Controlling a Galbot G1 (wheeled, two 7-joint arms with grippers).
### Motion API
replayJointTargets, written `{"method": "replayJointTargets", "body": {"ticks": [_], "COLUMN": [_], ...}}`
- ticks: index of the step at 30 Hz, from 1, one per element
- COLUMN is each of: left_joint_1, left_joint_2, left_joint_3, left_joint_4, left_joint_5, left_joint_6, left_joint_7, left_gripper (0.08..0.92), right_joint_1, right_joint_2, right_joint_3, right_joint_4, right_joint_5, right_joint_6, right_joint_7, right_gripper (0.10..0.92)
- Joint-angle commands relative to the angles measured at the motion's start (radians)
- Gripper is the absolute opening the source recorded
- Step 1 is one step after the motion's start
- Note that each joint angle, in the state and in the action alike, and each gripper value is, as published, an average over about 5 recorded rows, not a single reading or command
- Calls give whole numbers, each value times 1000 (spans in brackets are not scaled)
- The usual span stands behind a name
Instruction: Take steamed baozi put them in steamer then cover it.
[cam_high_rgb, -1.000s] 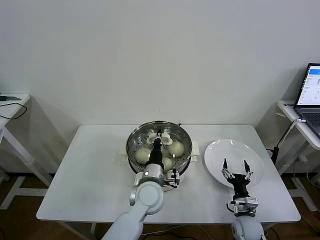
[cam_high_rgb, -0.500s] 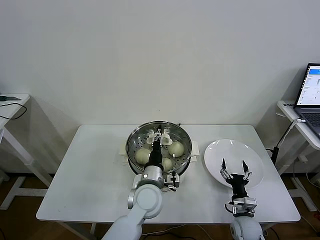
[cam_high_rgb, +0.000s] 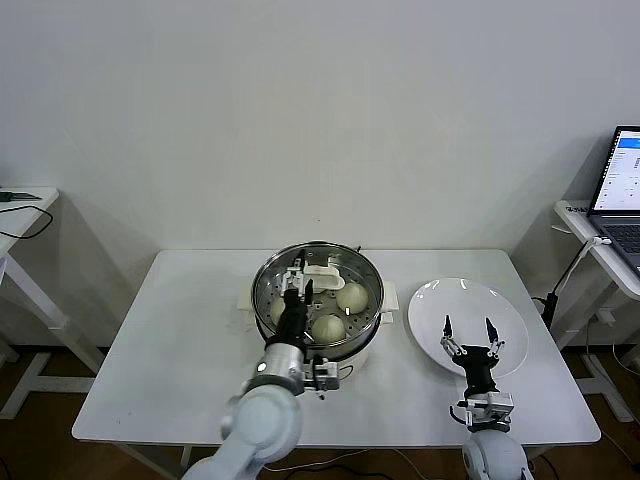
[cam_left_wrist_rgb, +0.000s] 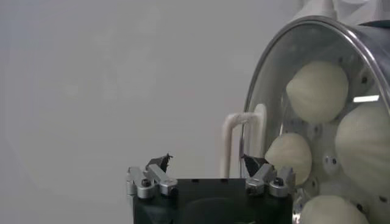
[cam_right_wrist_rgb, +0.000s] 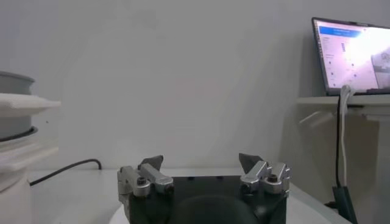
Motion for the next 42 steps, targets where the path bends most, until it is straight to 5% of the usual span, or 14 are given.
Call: {"method": "replayJointTargets", "body": {"ticks": [1,7,16,26,42], "left_joint_1": [208,285,314,303,313], "left_joint_2": [82,28,11,13,17], "left_joint_3": [-296,-576,-817,-790,-783], "left_joint_4": [-217,-57,214,277,267], "left_joint_5": [-425,-989,-1410,-1529,-1448], "left_joint_6": [-102,-449,-732,-766,-766], "left_joint_7": [-164,-334,-158,-5,25], "left_gripper": [822,823,823,823,823], "right_joint_1": [-18,-32,-57,-95,-111], "right_joint_2": [-7,-9,-5,-1,14], "right_joint_3": [-8,-5,1,12,21], "right_joint_4": [58,75,75,91,115], "right_joint_5": [35,56,73,93,68], "right_joint_6": [-87,-46,-13,-16,-35], "right_joint_7": [8,-3,-1,-17,-1], "right_gripper": [823,823,823,823,823]}}
